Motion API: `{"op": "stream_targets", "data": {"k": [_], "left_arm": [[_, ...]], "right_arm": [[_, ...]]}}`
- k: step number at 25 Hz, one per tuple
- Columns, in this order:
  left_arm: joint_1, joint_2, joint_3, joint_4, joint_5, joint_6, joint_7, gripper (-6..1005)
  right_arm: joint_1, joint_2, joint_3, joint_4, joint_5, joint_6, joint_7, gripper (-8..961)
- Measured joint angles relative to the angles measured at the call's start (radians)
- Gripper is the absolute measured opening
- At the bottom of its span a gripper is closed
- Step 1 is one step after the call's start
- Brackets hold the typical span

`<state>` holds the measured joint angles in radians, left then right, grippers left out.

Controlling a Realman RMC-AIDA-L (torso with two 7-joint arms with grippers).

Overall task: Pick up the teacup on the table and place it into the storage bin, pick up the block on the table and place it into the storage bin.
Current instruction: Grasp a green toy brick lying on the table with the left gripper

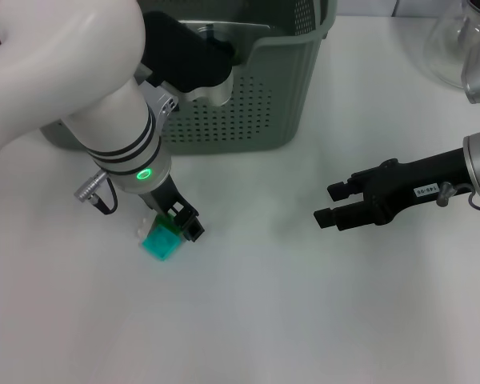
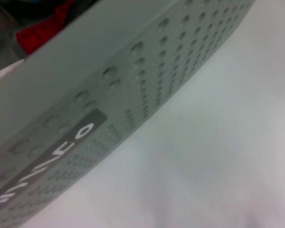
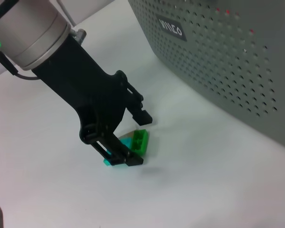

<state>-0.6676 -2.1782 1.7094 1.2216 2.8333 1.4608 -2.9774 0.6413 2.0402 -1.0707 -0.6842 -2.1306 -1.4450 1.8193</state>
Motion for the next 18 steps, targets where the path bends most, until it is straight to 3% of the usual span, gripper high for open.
{"op": "stream_targets", "data": {"k": [4,12,18], "left_arm": [[-0.001,0.0,0.003,-0.002,0.0,-0.001,0.0,842],[-0.001,0.0,0.007,-0.002,0.003,-0.002,0.0,548],[-0.001,0.0,0.007,-0.002,0.007,-0.002,0.0,516]], "right_arm": [[0.0,0.0,0.0,0.0,0.0,0.0,0.0,675],[0.003,0.0,0.0,0.0,0.0,0.0,0.0,674],[0.002,-0.002,0.0,0.0,0.0,0.0,0.0,674]]}}
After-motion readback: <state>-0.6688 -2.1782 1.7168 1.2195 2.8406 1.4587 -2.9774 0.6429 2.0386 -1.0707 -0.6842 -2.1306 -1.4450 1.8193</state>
